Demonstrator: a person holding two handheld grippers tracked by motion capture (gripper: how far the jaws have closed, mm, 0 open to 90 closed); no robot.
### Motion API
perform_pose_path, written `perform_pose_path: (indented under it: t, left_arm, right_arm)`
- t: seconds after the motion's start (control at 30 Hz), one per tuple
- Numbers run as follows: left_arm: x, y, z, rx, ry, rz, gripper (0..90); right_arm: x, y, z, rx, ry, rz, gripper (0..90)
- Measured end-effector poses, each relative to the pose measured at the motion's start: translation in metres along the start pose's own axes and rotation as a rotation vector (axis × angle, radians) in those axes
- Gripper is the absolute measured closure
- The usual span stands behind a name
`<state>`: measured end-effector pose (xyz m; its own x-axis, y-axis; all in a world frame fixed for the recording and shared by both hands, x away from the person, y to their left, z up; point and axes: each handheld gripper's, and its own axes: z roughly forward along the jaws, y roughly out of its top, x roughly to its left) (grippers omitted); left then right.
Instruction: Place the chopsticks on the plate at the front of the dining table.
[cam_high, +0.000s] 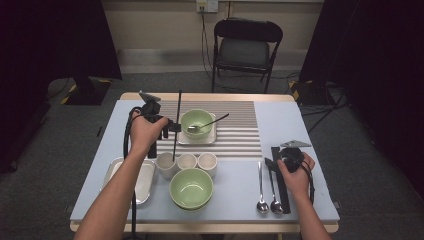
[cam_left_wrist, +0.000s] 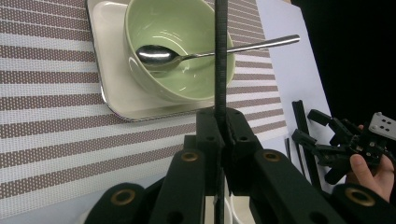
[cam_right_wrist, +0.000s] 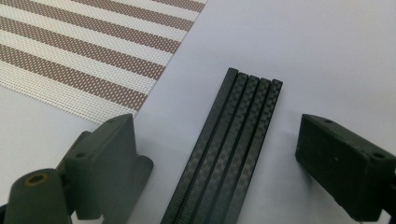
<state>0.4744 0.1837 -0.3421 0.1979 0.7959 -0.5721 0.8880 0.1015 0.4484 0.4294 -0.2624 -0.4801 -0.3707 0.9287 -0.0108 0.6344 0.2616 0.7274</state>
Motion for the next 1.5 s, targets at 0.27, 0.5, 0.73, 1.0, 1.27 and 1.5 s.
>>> perform_pose_path:
  t: [0.27,0.5,0.73,1.0,1.27,1.5]
  left_arm:
    - [0.000,0.004,0.000,-0.002,0.009,0.005,86.3]
    - [-0.001,0.006,0.002,0.000,0.011,0.009,86.3]
    - [0.000,0.009,0.004,0.005,0.009,0.004,86.3]
    - [0.001,0.012,0.007,0.004,0.009,-0.005,86.3]
    - [0.003,0.018,0.006,0.004,0.008,0.005,86.3]
    - [0.003,0.021,0.008,-0.004,0.013,-0.010,86.3]
  right_arm:
    - [0.000,0.000,0.000,0.000,0.000,0.000,11.0]
    - [0.000,0.000,0.000,0.001,0.000,0.002,11.0]
    - [0.000,0.000,0.000,0.002,-0.001,0.004,11.0]
    - [0.000,0.000,0.000,0.002,-0.001,0.002,11.0]
    - [0.000,0.000,0.000,0.001,-0.003,0.002,11.0]
    - [0.000,0.000,0.000,0.001,-0.002,0.002,11.0]
